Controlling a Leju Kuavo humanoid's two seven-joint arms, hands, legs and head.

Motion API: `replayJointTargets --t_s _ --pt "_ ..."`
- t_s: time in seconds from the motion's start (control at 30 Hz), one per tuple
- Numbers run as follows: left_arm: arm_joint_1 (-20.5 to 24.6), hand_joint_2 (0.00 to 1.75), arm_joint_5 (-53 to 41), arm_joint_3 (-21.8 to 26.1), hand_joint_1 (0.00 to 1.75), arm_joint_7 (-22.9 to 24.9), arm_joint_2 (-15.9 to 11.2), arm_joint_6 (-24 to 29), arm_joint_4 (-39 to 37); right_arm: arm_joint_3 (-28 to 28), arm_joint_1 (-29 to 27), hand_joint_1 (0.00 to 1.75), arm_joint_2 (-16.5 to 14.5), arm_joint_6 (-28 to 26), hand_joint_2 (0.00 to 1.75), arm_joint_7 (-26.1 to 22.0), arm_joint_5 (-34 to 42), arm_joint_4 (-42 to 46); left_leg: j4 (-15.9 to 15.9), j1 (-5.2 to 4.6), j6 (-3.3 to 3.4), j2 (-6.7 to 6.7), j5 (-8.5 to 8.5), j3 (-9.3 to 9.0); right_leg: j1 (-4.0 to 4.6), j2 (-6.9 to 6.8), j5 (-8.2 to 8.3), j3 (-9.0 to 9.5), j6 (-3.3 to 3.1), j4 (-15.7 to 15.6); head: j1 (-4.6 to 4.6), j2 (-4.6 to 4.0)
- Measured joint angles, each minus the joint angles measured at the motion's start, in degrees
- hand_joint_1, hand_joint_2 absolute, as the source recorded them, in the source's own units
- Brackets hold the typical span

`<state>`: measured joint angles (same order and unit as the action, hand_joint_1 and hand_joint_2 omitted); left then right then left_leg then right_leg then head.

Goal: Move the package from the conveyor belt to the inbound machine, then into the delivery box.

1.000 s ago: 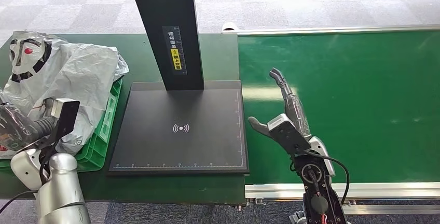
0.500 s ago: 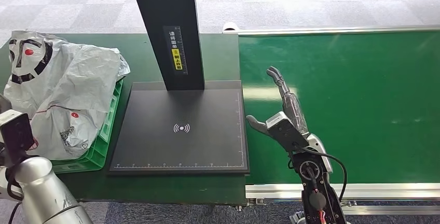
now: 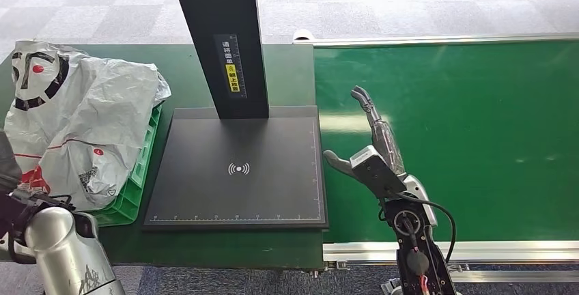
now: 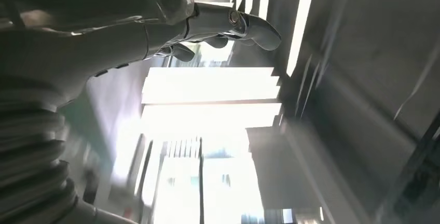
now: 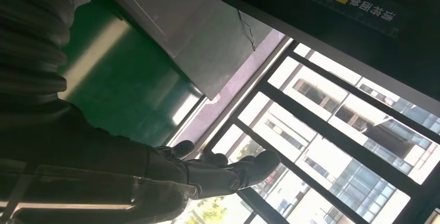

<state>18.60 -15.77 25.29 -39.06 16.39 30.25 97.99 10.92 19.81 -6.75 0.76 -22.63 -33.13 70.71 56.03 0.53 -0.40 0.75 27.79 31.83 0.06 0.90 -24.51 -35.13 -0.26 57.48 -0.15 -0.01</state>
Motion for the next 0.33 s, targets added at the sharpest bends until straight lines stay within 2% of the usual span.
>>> replayJointTargets --t_s 0.07,0.17,0.27,0.33 --pt "-2.20 1.75 8.57 -6.72 0.00 1.12 -1.86 -10.81 -1.05 -0.02 0.38 0.00 0.00 0.12 1.75 -0.19 0.32 -0.24 0.00 0.00 0.00 0.02 0.00 0.02 -0.01 -0.02 0.00 0.01 0.00 0.00 0.01 0.00" --pt "-5.05 1.75 13.69 -14.44 0.00 2.36 -3.99 -23.67 -2.23 -0.04 0.84 0.00 0.00 0.44 1.75 -0.64 0.53 -0.69 0.00 -0.02 0.01 -0.08 0.00 0.01 -0.02 0.05 0.01 0.02 0.01 0.00 0.01 0.01" --pt "-7.54 1.75 16.69 -19.31 0.00 4.53 -5.22 -31.99 -3.59 -0.06 1.17 0.00 0.00 0.80 1.75 -1.13 1.16 -1.24 0.00 -0.03 0.01 -0.09 0.01 -0.01 -0.03 0.08 0.01 0.00 0.01 0.00 -0.01 0.01" --pt "-8.50 1.75 17.50 -21.04 0.00 5.72 -5.60 -34.79 -4.50 -0.06 1.29 0.00 0.00 0.95 1.75 -1.34 1.73 -1.47 0.00 -0.02 0.01 -0.07 0.01 0.00 -0.03 0.06 0.00 -0.01 0.01 0.00 -0.01 0.01"
